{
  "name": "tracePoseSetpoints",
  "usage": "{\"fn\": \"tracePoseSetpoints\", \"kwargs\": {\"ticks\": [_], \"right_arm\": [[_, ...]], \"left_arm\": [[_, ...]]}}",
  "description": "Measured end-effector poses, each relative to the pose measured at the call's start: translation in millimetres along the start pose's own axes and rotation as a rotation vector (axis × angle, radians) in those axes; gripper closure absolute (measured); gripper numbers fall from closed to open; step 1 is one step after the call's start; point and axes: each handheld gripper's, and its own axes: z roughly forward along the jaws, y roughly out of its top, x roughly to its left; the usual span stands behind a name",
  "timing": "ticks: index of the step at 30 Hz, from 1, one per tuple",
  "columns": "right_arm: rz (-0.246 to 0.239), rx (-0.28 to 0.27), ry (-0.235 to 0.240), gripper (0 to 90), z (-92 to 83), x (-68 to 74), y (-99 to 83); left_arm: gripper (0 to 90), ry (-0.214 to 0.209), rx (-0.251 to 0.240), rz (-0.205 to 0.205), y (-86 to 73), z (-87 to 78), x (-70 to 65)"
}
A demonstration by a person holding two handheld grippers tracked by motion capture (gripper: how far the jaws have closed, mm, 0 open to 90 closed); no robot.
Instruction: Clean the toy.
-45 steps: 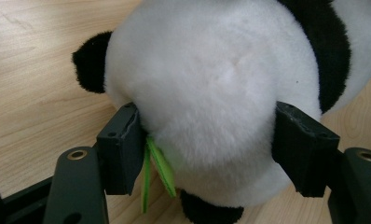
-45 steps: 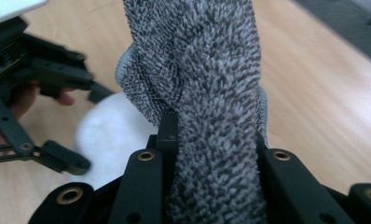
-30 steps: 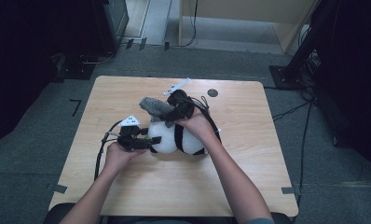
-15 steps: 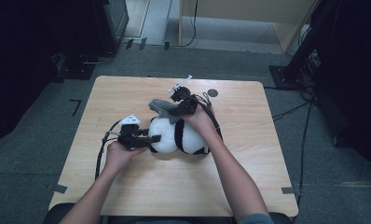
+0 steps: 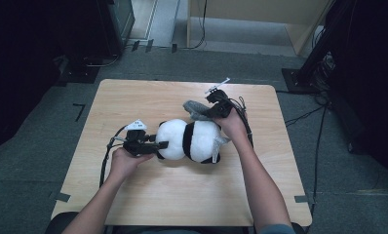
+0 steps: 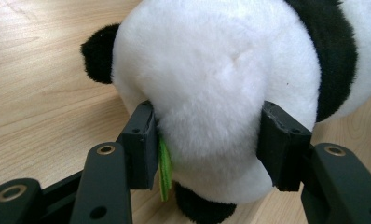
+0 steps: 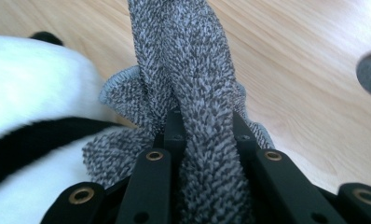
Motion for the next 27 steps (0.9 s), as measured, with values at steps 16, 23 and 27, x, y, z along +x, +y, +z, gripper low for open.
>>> {"fn": "tracePoseSetpoints", "kwargs": {"ticks": [16,23,27], "right_arm": [[0.039,-0.099,-0.007,75.8,-33.6,-15.3,-7.7],[-0.049,-0.151,0.046,75.7,-47.3,26.5,17.8],[-0.12,-0.154,0.089,75.6,-41.2,58.4,30.3]], "left_arm": [[44.5,-0.008,-0.011,0.012,-2.8,-0.8,1.1],[43.8,-0.009,-0.018,0.017,-3.4,-0.7,1.7],[43.6,-0.009,-0.018,0.019,-3.4,-0.8,1.4]]}}
